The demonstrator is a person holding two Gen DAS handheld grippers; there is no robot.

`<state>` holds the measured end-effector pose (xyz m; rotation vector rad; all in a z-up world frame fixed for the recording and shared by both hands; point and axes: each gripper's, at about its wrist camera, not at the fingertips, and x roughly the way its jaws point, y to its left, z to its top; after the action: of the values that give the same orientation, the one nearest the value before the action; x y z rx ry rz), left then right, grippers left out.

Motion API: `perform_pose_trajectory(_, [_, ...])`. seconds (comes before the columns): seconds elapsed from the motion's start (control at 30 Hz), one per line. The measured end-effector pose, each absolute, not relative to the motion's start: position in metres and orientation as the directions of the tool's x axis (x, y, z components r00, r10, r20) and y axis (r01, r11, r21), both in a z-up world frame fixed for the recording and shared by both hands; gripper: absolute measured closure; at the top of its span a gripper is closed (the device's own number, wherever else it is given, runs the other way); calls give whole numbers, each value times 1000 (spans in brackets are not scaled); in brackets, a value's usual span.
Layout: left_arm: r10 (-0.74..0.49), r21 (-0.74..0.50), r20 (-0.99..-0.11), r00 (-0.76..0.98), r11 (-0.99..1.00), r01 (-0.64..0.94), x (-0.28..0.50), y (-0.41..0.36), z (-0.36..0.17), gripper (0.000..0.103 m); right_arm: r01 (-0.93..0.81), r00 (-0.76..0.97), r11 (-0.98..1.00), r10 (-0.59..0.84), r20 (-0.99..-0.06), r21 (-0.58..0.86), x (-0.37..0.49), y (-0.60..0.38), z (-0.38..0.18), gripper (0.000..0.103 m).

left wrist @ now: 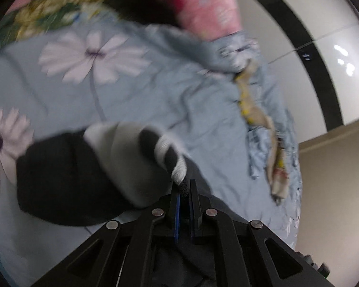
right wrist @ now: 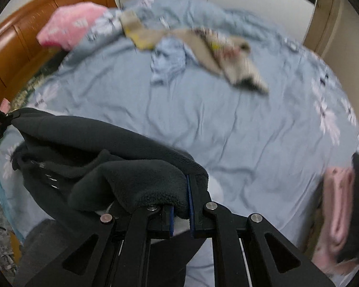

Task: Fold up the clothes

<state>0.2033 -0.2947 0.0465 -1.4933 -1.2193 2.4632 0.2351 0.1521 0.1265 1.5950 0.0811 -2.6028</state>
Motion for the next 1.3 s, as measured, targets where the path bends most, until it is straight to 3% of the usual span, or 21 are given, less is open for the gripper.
perform_pose_trajectory(0.13, [397, -611, -766, -506, -695, 379, 211, -289, 37, 96, 87, -394, -996, -64, -917, 32, 247, 159, 105, 94])
perform_pose_trajectory(0.3, [447, -658, -721, -530, -682, 319, 219, -287, 56, 90, 149, -392, -989, -73, -917, 15, 267, 153, 109, 93])
perform_pose_trajectory(0.37, [458, -667, -706, -541, -686, 290, 227, -286, 67, 72, 177, -393, -984, -76, -916, 6, 275, 151, 115, 91])
perform_pose_trajectory(0.47, [440, -640, -716, -542, -724, 257, 237, -286, 75, 57, 210, -397, -978, -86, -914, 1, 294, 151, 124, 86])
perform_pose_trajectory(0.6, [408, -584, -758, -509, -772, 252, 245, -285, 69, 54, 219, -407, -976, -83, -910, -9, 314, 156, 134, 51])
perform_pose_trajectory(0.8, [433, -596, -776, -459, -741, 309, 235, -277, 40, 54, 99, -440, -991, -120, -890, 85, 318, 181, 147, 51])
perform_pose_trajectory(1.03, [425, -585, -796, -431, -723, 368, 219, -267, 17, 54, -35, -466, -952, -253, -848, 303, 287, 178, 139, 51])
perform_pose_trajectory(1.13, [415, -580, -800, -434, -722, 377, 211, -270, 13, 56, -56, -454, -965, -205, -867, 257, 278, 171, 125, 53])
perform_pose_trajectory(1.17, [414, -580, -799, -436, -720, 380, 208, -271, 12, 56, -71, -451, -965, -195, -871, 253, 276, 171, 122, 57])
perform_pose_trajectory(1.23, [423, -601, -783, -455, -704, 379, 201, -274, 14, 57, -110, -447, -954, -204, -871, 280, 271, 178, 116, 77])
perform_pose_trajectory(1.3, [420, -609, -773, -476, -702, 369, 196, -277, 20, 77, -146, -455, -943, -203, -867, 298, 268, 187, 115, 91])
